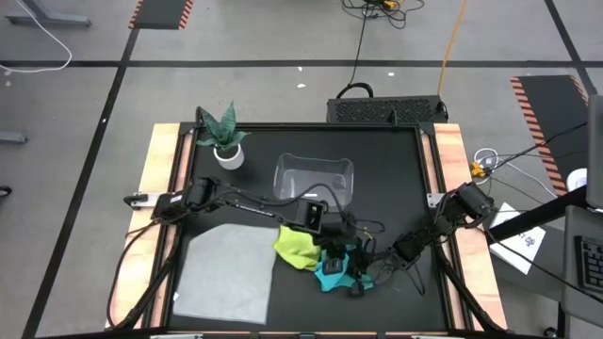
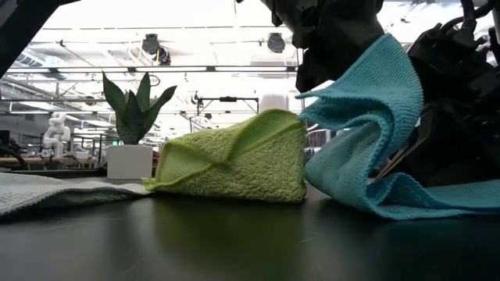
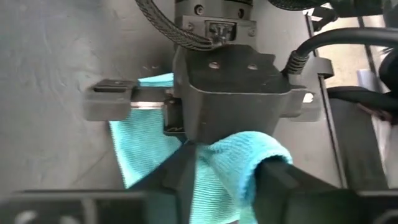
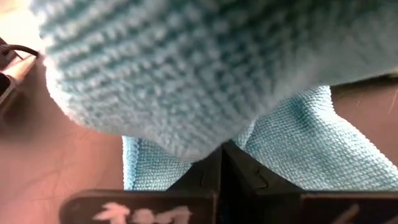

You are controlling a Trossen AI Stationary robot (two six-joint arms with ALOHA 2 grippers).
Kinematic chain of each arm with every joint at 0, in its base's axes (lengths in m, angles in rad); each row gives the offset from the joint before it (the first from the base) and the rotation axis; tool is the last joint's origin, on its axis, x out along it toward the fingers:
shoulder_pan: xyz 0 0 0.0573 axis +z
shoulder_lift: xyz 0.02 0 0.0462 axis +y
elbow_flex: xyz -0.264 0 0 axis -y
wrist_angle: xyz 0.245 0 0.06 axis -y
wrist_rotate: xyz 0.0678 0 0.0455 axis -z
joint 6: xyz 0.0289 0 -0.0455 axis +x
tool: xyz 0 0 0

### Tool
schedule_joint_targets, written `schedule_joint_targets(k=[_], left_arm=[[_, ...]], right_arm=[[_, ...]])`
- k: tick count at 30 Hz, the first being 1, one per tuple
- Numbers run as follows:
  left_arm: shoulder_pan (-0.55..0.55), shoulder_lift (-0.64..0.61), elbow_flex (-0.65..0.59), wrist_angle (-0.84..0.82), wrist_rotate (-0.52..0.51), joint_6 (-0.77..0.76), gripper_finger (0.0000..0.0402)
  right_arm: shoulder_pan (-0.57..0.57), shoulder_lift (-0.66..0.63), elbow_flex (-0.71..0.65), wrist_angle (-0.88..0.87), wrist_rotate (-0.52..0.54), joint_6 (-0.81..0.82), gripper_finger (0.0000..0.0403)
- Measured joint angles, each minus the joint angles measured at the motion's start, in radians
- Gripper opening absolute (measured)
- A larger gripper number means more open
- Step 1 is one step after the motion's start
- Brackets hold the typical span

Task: Fold microfiber towels
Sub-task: Fold the blue towel

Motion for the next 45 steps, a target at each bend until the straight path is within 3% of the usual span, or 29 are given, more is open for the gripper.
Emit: schedule_joint_targets(k=[6, 13, 20, 25, 28, 31, 45], left_arm=[[-0.006, 0.0, 0.002, -0.001, -0.006, 0.011, 0.0232], [-0.01, -0.04, 0.044, 0.049, 0.123, -0.004, 0.0291], [-0.031, -0.047, 0.136, -0.024, 0.109, 0.029, 0.0305], [-0.039, -0.045, 0.135, -0.244, -0.003, 0.03, 0.0288], [-0.056, -0.046, 0.074, -0.297, -0.086, 0.017, 0.0277], [-0.077, -0.043, -0.015, -0.294, -0.094, 0.015, 0.0267], [-0.094, -0.092, -0.507, -0.062, -0.145, -0.113, 0.0231]], right_arm=[[0.005, 0.0, -0.002, -0.001, -0.009, 0.025, 0.0], [0.023, 0.004, -0.002, -0.012, 0.017, 0.08, 0.0], [0.022, 0.064, -0.002, 0.068, 0.045, 0.058, 0.0], [0.023, 0.065, -0.002, 0.074, 0.043, 0.054, 0.0], [0.023, 0.065, -0.002, 0.073, 0.041, 0.055, 0.0], [0.023, 0.061, -0.002, 0.07, 0.037, 0.056, 0.0], [0.002, -0.007, -0.006, 0.019, -0.013, 0.074, 0.0]])
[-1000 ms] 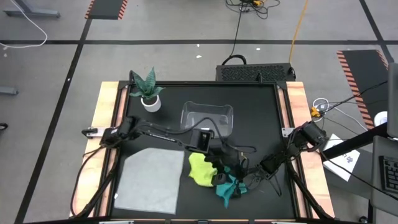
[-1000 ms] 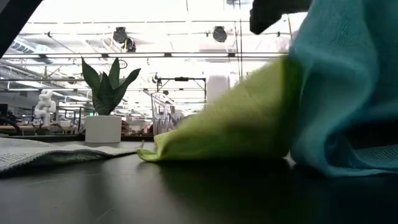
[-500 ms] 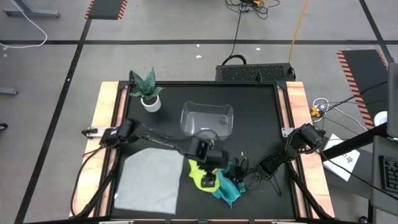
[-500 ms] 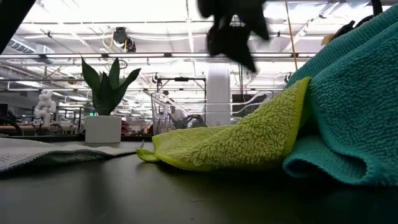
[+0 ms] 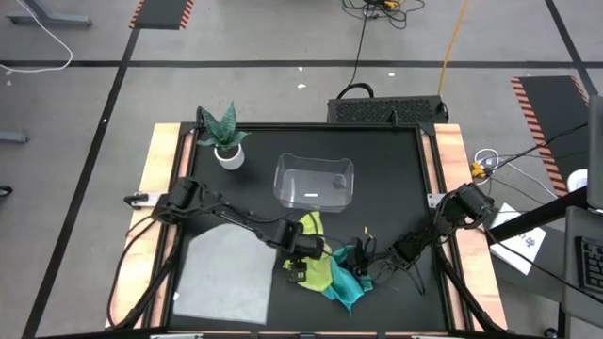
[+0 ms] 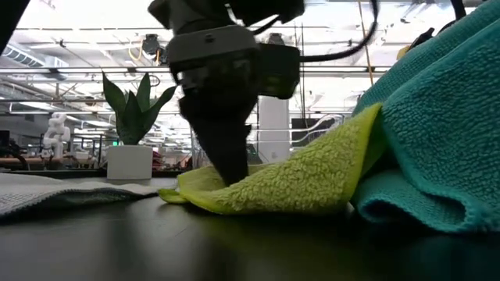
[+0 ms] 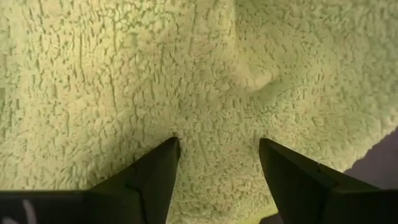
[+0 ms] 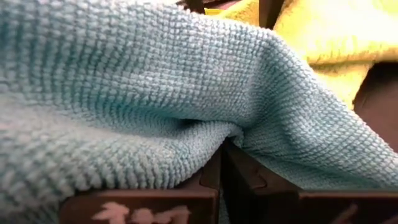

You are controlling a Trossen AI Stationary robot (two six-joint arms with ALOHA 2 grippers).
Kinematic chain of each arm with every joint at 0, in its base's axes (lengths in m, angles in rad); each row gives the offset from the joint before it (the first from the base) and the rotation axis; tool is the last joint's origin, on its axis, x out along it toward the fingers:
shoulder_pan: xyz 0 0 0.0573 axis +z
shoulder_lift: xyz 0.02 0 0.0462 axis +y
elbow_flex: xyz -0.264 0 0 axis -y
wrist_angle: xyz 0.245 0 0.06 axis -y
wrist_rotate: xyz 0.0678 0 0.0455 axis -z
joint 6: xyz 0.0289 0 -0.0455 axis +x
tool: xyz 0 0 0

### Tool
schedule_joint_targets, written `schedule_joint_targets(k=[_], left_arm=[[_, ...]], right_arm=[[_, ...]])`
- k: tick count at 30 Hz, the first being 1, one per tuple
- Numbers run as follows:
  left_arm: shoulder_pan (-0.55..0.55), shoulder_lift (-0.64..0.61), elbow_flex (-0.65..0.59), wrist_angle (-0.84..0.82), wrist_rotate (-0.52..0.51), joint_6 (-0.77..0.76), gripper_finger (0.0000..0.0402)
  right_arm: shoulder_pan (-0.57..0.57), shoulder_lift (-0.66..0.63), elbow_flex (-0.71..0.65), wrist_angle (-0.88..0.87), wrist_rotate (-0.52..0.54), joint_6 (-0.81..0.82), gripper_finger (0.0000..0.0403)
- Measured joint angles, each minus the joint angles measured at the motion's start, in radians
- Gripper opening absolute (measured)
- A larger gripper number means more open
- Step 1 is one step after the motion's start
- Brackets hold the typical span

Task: Fold microfiber towels
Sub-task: Fold the blue towel

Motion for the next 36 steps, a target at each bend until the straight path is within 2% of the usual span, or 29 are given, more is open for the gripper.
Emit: schedule_joint_targets(k=[3, 6, 10, 14, 18, 26, 29, 36], left_arm=[[-0.014, -0.05, -0.086, 0.07, -0.03, -0.011, 0.0224], [-0.034, -0.115, -0.157, 0.041, -0.113, -0.042, 0.0216], [-0.059, -0.22, -0.276, 0.056, -0.142, -0.058, 0.0208], [-0.075, -0.307, -0.403, 0.174, -0.146, -0.105, 0.0199], [-0.101, -0.381, -0.491, 0.291, -0.165, -0.084, 0.019], [-0.158, -0.46, -0.487, 0.392, -0.223, 0.07, 0.0175], [-0.166, -0.464, -0.478, 0.479, -0.235, 0.128, 0.0175], [-0.147, -0.455, -0.48, 0.646, -0.226, 0.234, 0.0175]], right_arm=[[-0.016, -0.003, 0.0, -0.009, -0.02, 0.001, 0.0], [-0.035, -0.004, 0.0, -0.012, -0.018, 0.008, 0.0], [-0.054, -0.011, 0.0, -0.019, -0.013, 0.018, 0.0], [-0.076, -0.019, 0.0, -0.023, -0.018, 0.026, 0.0], [-0.092, -0.019, 0.0, -0.022, -0.024, 0.026, 0.0], [-0.107, -0.028, 0.0, 0.035, -0.027, -0.005, 0.0], [-0.107, -0.06, -0.002, 0.065, -0.026, -0.034, 0.0], [-0.117, -0.145, -0.001, -0.009, -0.031, -0.065, 0.0]])
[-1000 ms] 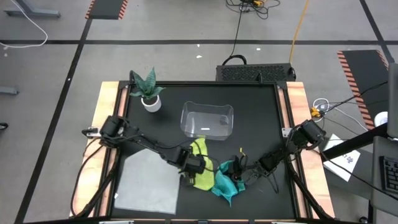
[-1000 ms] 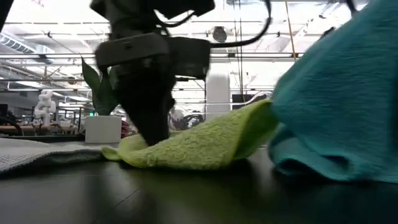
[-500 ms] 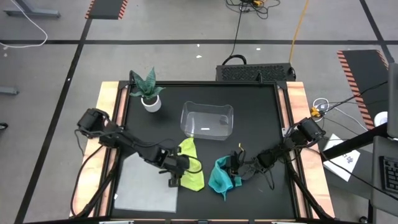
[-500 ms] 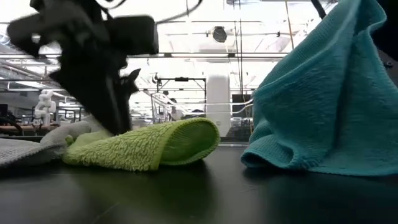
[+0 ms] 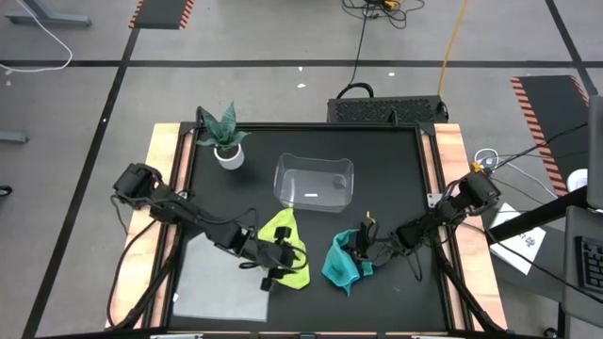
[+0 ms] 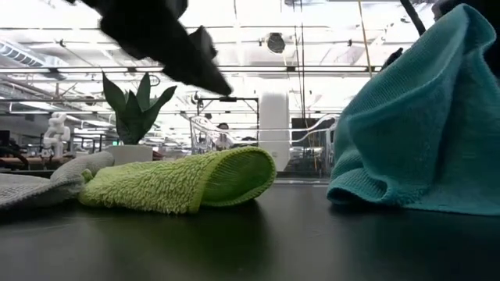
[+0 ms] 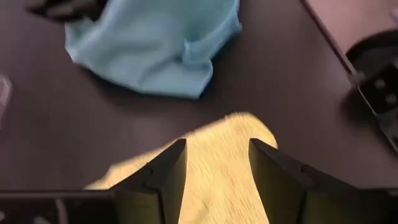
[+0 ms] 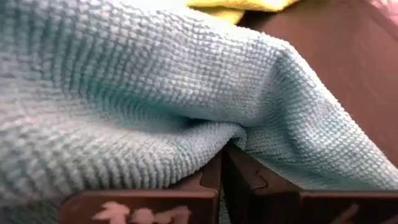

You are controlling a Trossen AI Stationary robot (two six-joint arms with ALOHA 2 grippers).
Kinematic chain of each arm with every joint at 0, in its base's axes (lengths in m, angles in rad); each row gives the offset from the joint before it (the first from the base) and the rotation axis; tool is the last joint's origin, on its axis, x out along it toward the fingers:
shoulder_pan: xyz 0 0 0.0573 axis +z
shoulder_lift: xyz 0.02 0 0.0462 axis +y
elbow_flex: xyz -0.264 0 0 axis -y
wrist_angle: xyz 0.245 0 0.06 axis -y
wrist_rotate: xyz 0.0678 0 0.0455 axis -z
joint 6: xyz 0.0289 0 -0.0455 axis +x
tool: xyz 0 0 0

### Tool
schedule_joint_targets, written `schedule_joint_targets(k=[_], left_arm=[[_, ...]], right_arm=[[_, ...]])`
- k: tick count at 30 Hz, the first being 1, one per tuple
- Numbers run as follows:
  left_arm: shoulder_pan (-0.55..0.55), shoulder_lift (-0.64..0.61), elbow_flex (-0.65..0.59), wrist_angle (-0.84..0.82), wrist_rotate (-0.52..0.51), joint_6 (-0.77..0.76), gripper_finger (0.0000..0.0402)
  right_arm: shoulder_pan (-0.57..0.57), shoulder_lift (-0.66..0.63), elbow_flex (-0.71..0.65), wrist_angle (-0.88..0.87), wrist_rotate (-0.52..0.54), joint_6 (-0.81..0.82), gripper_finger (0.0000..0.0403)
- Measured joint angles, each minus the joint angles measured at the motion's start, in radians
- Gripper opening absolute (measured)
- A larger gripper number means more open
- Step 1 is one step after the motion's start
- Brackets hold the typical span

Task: Fold microfiber towels
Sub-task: Fold the blue towel

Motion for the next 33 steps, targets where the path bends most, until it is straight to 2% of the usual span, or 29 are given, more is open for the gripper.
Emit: schedule_joint_targets(k=[7, 10, 18, 21, 27, 33], left_arm=[[0.04, 0.009, 0.001, 0.04, 0.019, 0.021, 0.0175], [0.067, 0.029, 0.003, 0.085, 0.066, 0.032, 0.0175], [0.129, 0.133, 0.001, 0.207, 0.203, 0.026, 0.0175], [0.154, 0.144, 0.0, 0.236, 0.233, 0.032, 0.0175], [0.193, 0.161, 0.019, 0.284, 0.334, 0.037, 0.0175], [0.216, 0.168, 0.063, 0.286, 0.376, 0.06, 0.0175]], right_arm=[[-0.015, -0.083, 0.002, -0.027, 0.001, -0.069, 0.0], [-0.024, -0.129, 0.002, -0.09, 0.004, -0.082, 0.0], [-0.091, -0.184, 0.002, -0.381, 0.011, 0.035, 0.0], [-0.108, -0.186, 0.003, -0.439, 0.021, 0.071, 0.0], [-0.105, -0.19, 0.003, -0.46, 0.064, 0.059, 0.0], [-0.105, -0.198, 0.003, -0.455, 0.064, 0.016, 0.0]])
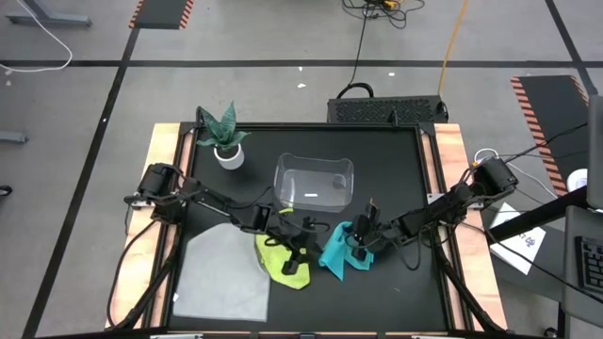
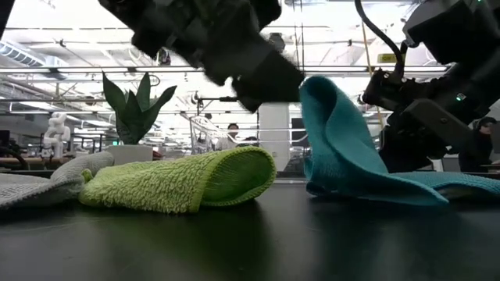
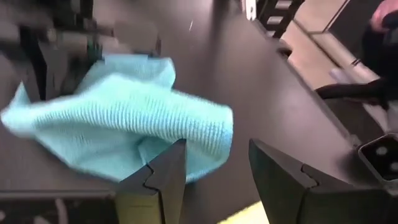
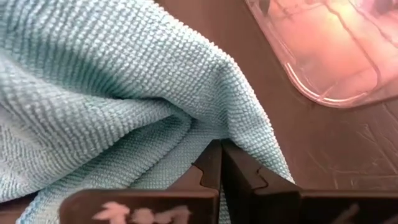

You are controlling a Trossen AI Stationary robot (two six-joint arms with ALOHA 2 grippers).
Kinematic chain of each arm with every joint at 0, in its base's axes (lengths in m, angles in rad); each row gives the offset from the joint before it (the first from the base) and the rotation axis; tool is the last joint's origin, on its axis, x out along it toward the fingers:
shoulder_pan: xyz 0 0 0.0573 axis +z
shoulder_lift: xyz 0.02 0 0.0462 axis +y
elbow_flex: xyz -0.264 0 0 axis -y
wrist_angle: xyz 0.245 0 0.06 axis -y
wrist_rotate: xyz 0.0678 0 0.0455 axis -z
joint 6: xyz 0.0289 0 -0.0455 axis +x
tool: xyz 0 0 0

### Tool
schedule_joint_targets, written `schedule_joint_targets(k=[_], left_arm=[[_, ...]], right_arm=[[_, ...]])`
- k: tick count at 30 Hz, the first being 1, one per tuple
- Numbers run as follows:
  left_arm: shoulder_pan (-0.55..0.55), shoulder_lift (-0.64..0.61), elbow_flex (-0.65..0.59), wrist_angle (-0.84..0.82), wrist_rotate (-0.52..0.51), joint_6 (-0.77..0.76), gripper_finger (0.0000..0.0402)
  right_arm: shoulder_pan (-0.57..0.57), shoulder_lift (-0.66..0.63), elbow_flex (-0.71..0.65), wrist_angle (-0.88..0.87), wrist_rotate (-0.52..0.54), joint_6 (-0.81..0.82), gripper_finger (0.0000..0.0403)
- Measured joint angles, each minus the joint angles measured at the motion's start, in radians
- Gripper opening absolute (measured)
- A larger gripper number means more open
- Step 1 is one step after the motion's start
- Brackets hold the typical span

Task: Fold microfiber towels
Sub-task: Fold the blue towel

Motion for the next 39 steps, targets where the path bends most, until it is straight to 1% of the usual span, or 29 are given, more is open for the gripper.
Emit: schedule_joint_targets(k=[6, 11, 14, 17, 19, 23, 26, 30, 35, 39], left_arm=[[0.02, 0.022, 0.088, 0.001, 0.011, 0.045, 0.0174], [0.059, 0.072, 0.133, -0.005, 0.05, 0.054, 0.0174], [0.08, 0.105, 0.14, -0.018, 0.052, 0.063, 0.0174], [0.089, 0.089, 0.141, -0.043, 0.049, 0.09, 0.0174], [0.082, 0.059, 0.141, -0.097, 0.049, 0.105, 0.0174], [0.049, -0.009, 0.142, -0.244, 0.048, 0.106, 0.0174], [0.012, -0.035, 0.143, -0.322, 0.038, 0.098, 0.0175], [-0.042, -0.037, 0.142, -0.364, -0.006, 0.081, 0.0175], [-0.091, -0.038, 0.142, -0.38, -0.056, 0.06, 0.0175], [-0.119, -0.038, 0.142, -0.467, -0.113, 0.001, 0.0175]], right_arm=[[0.007, -0.067, -0.001, -0.033, 0.082, -0.061, 0.0], [0.046, -0.203, -0.001, -0.036, 0.16, -0.181, 0.0], [0.06, -0.283, 0.001, -0.067, 0.158, -0.209, 0.0], [0.061, -0.312, 0.001, -0.116, 0.13, -0.175, 0.0], [0.06, -0.31, 0.0, -0.168, 0.098, -0.126, 0.0], [0.063, -0.284, 0.0, -0.286, 0.073, -0.005, 0.0], [0.067, -0.271, 0.0, -0.371, 0.042, 0.076, 0.0], [0.066, -0.255, -0.001, -0.438, -0.006, 0.142, 0.0], [0.076, -0.198, 0.0, -0.403, -0.081, 0.219, 0.0], [0.107, -0.126, 0.003, -0.346, -0.104, 0.303, 0.0]])
